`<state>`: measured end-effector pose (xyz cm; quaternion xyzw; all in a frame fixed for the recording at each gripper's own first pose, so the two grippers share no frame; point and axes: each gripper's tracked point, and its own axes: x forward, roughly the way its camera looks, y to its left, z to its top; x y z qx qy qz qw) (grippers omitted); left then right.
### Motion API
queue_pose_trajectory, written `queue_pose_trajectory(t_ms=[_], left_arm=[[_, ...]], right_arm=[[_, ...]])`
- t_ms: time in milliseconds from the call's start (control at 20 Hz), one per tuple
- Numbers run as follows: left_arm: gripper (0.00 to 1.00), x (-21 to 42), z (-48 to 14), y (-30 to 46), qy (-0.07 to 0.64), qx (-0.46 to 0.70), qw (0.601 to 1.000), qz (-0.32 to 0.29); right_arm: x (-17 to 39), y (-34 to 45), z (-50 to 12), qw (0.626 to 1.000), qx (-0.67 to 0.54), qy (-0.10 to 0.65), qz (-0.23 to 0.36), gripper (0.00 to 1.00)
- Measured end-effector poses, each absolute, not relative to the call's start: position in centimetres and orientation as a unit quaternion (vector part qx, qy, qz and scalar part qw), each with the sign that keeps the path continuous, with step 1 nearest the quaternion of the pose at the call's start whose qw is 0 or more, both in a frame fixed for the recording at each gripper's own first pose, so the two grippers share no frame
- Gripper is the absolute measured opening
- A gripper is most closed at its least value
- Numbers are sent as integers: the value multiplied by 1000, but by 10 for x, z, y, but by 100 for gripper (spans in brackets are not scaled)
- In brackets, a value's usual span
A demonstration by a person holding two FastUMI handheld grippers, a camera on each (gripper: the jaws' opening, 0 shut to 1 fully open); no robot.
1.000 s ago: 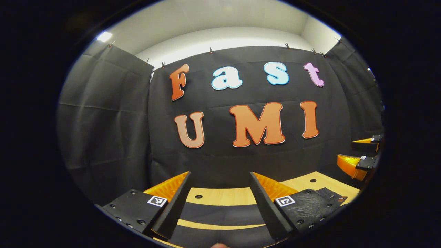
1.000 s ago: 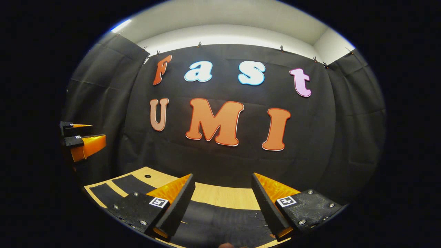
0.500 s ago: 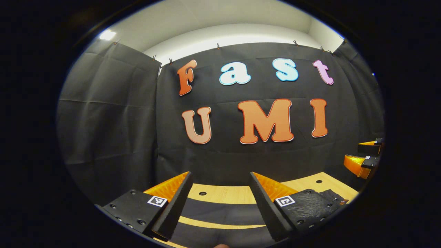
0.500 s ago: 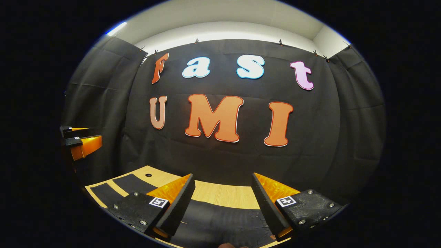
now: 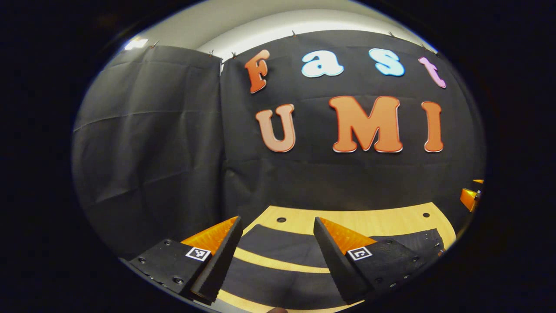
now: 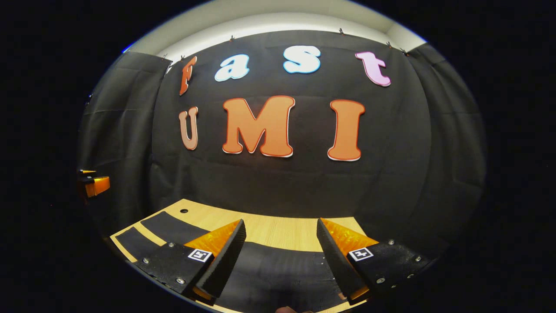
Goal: Grasp the waist and the cuffs of the jeans and fold them to make the two legs overlap; first hold the waist and fold one-third of the jeans toward the cuffs, then hold the cuffs and fold the remaining one-third in the same direction to finish folding.
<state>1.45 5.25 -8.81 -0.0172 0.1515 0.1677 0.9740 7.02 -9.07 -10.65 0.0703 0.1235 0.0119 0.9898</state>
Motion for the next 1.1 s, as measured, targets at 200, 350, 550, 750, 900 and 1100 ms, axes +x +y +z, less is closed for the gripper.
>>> queue_pose_trajectory(t_ms=[200, 350, 550, 750, 900, 1100], left_arm=[[98, -2, -132, 81, 214, -56, 954, 201], [99, -7, -171, 104, 268, -103, 931, 224], [99, -13, -217, 134, 330, -151, 903, 231], [98, -18, -270, 177, 379, -182, 874, 243], [98, -19, -315, 194, 436, -223, 835, 249], [98, -15, -362, 215, 499, -250, 785, 270]], right_arm=[[63, -114, -156, 978, 85, 190, -8, 100], [57, -136, -181, 968, 94, 228, -43, 98], [37, -150, -218, 943, 144, 289, -78, 98], [14, -174, -254, 912, 178, 340, -144, 98], [1, -185, -285, 873, 237, 377, -200, 98], [-3, -182, -322, 824, 307, 420, -224, 98]])
